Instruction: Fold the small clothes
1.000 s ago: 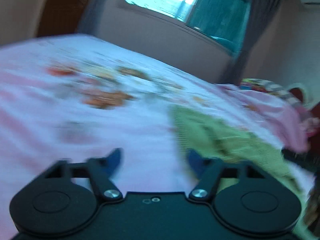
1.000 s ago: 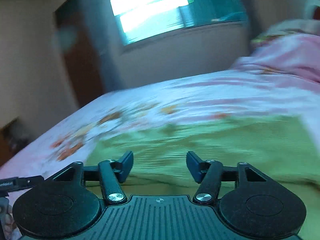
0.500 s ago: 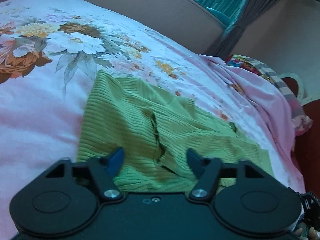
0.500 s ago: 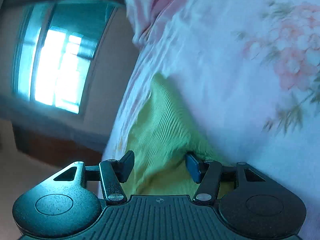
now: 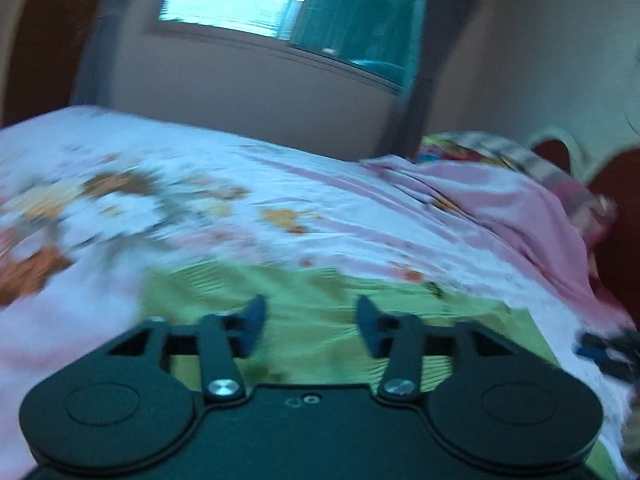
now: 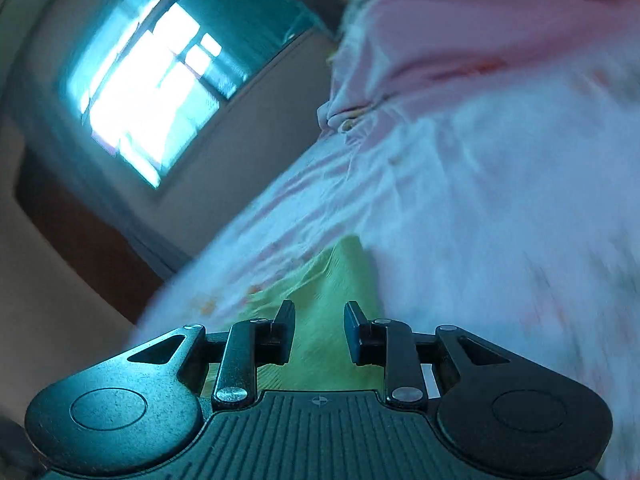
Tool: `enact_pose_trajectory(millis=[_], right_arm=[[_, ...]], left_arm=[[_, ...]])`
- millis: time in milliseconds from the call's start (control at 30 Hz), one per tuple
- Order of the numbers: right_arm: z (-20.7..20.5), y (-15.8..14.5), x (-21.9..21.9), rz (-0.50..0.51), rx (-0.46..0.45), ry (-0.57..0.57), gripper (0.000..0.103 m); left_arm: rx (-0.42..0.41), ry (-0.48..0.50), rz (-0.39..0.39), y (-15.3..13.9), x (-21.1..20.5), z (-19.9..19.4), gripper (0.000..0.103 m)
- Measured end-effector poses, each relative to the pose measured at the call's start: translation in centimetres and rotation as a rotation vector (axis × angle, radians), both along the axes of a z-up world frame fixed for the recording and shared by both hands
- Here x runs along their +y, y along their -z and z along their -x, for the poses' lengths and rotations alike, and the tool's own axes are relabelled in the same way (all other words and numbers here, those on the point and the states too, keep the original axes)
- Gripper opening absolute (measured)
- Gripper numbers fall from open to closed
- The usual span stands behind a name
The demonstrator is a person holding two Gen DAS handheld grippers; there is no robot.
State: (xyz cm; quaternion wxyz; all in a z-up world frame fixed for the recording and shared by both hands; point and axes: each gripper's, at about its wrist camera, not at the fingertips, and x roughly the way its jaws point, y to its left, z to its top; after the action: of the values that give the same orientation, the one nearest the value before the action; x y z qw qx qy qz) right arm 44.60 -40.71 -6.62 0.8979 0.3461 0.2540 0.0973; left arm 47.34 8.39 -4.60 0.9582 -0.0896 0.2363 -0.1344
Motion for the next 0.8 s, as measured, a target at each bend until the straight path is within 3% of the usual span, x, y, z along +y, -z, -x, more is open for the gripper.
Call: enact_pose_trajectory(millis=[33, 67, 100, 167, 267, 333, 367, 433, 467, 667, 733, 800], right_arm=[[-1.5, -0.3, 0.6, 0.071, 0.01, -0.01, 0.027], [-2.8, -0.6, 1.1, 0.15, 0.024, 0.004, 0.034], [-4.0, -0.8, 1.6, 0.237, 0.033, 0.034, 0.058], [-4.8, -0.6, 1.5, 0.282, 0.021, 0.049, 0.079], [-7.2, 0.0, 1.4, 0.236, 0.023, 0.005, 0.079], [-8.0, 0.5, 1.9, 0.248, 0.043, -0.038, 0.069], [-8.3, 0.9, 2.4, 0.259, 0.074, -0.06, 0.051], [-9.3, 2.2, 3.0, 0.303, 0.105, -0.072, 0.028], [-9.4, 2.5, 3.4, 0.352, 0.109, -0.059, 0.005], [-9.2, 3.1, 0.5, 0.246, 0.143, 0.041, 0.005], [-7.1, 1.0, 0.1, 0.232, 0.06, 0.03, 0.005], [-4.8, -0.8, 1.0, 0.237, -0.005, -0.053, 0.005]], left_arm=[[-0.003, 0.011, -0.036, 0.2, -1.1, -0.6, 0.068], [0.001, 0.006, -0.077, 0.5, -1.9, -1.1, 0.068], [0.024, -0.018, -0.139, 1.0, -2.6, -2.0, 0.066], [0.02, -0.077, -0.201, 1.6, -2.4, -2.4, 0.066], [0.075, -0.146, -0.201, 3.0, -0.6, -2.9, 0.065], [0.141, -0.142, -0.175, 4.3, 0.4, -3.7, 0.062], [0.151, -0.135, -0.179, 4.9, 0.5, -3.9, 0.062], [0.144, -0.143, -0.191, 5.2, 0.5, -3.9, 0.061], [0.14, -0.151, -0.197, 5.2, 0.4, -3.8, 0.06], [0.139, -0.161, -0.197, 5.1, 0.3, -3.7, 0.059], [0.069, -0.186, -0.21, 3.5, 0.3, -2.2, 0.058], [-0.002, -0.147, -0.228, 2.3, -0.6, -0.4, 0.067]])
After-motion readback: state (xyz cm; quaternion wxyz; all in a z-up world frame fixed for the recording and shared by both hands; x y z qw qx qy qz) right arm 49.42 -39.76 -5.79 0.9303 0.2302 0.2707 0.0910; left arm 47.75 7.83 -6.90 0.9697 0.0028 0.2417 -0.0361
